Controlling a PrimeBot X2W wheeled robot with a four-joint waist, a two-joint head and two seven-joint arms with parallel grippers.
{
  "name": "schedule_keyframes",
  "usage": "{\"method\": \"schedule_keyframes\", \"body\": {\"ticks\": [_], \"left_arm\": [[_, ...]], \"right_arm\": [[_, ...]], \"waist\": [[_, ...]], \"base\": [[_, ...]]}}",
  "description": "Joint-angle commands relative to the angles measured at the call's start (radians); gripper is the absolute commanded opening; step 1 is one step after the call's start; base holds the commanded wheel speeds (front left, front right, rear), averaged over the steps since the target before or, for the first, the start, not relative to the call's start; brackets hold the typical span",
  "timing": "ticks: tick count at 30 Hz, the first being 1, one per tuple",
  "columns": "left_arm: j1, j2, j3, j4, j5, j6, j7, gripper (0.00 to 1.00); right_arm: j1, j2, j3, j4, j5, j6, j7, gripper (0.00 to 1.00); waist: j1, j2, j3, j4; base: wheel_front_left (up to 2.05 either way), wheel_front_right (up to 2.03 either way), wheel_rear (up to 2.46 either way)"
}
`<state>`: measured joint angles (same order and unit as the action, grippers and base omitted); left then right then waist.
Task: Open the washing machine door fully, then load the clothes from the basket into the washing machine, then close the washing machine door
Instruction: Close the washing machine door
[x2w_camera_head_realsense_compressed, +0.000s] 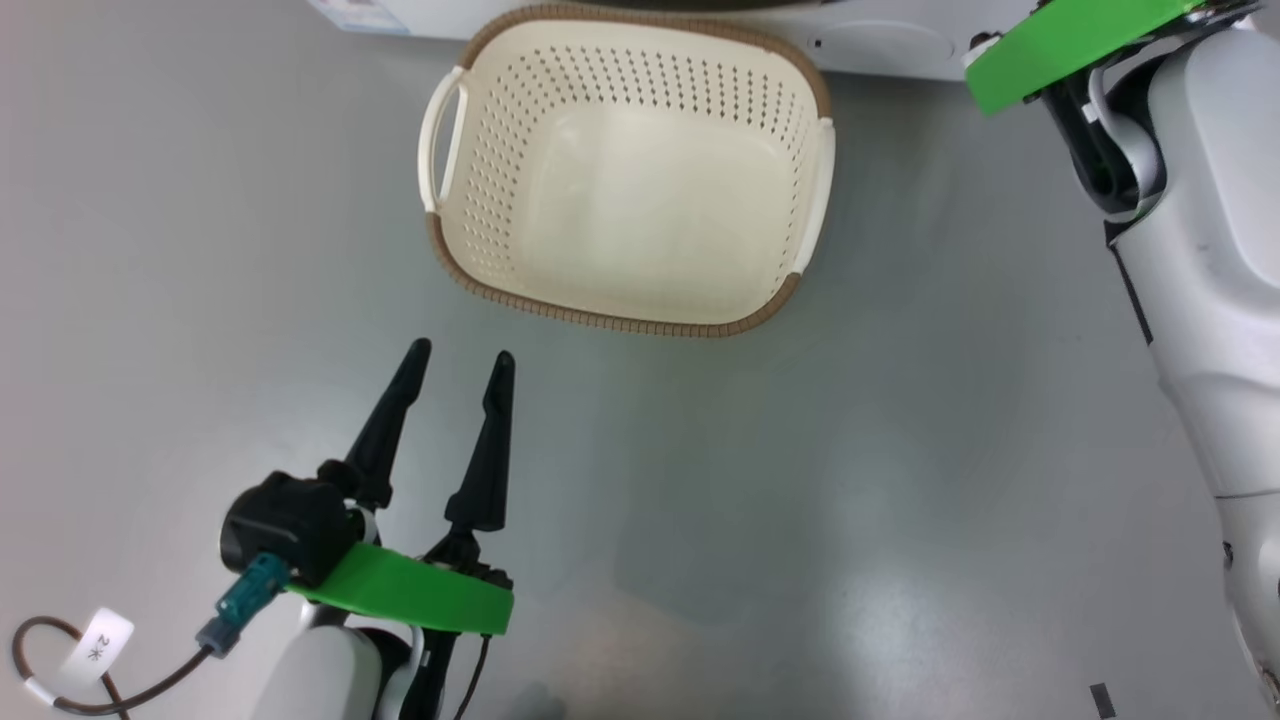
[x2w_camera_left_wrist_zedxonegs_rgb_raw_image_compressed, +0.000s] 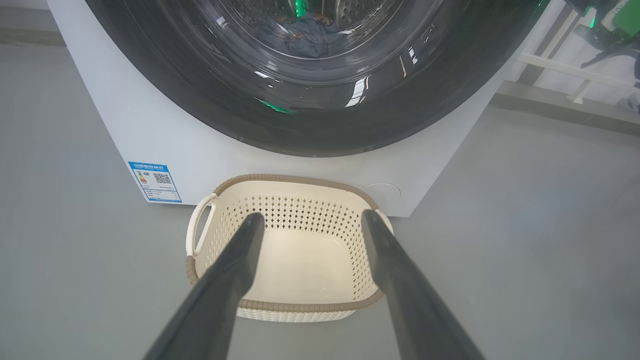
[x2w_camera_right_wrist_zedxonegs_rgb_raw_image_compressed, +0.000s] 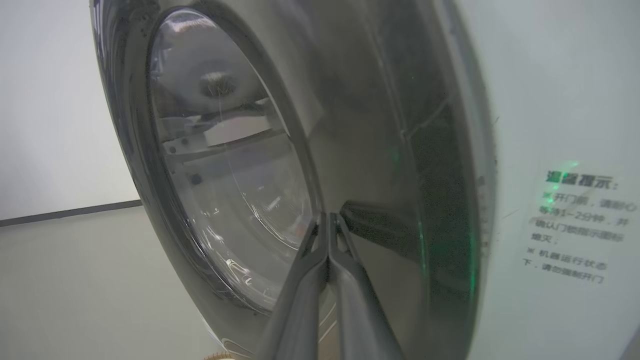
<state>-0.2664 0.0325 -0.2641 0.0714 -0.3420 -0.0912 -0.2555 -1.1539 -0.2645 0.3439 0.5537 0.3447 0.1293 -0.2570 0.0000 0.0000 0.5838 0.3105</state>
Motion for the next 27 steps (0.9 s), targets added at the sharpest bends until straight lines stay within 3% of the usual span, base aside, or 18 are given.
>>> {"method": "schedule_keyframes", "body": {"ticks": [1,17,27], "left_arm": [[-0.012,0.018,0.022,-0.028,-0.008,0.009,-0.006,1.0],[-0.047,0.018,-0.022,-0.046,-0.022,0.023,-0.006,1.0],[-0.049,0.018,-0.014,-0.039,-0.02,0.022,-0.006,1.0]], "right_arm": [[-0.018,0.015,-0.004,-0.011,-0.013,0.001,-0.002,0.0],[-0.113,0.042,-0.107,0.018,-0.077,0.001,-0.004,0.0],[-0.082,0.052,-0.088,-0.004,-0.062,0.001,-0.005,0.0]], "waist": [[0.0,0.0,0.038,0.016],[0.0,0.0,0.09,0.009],[0.0,0.0,0.072,-0.006]], "base": [[0.0,0.0,0.0],[0.0,0.0,0.0],[0.0,0.0,0.0]]}}
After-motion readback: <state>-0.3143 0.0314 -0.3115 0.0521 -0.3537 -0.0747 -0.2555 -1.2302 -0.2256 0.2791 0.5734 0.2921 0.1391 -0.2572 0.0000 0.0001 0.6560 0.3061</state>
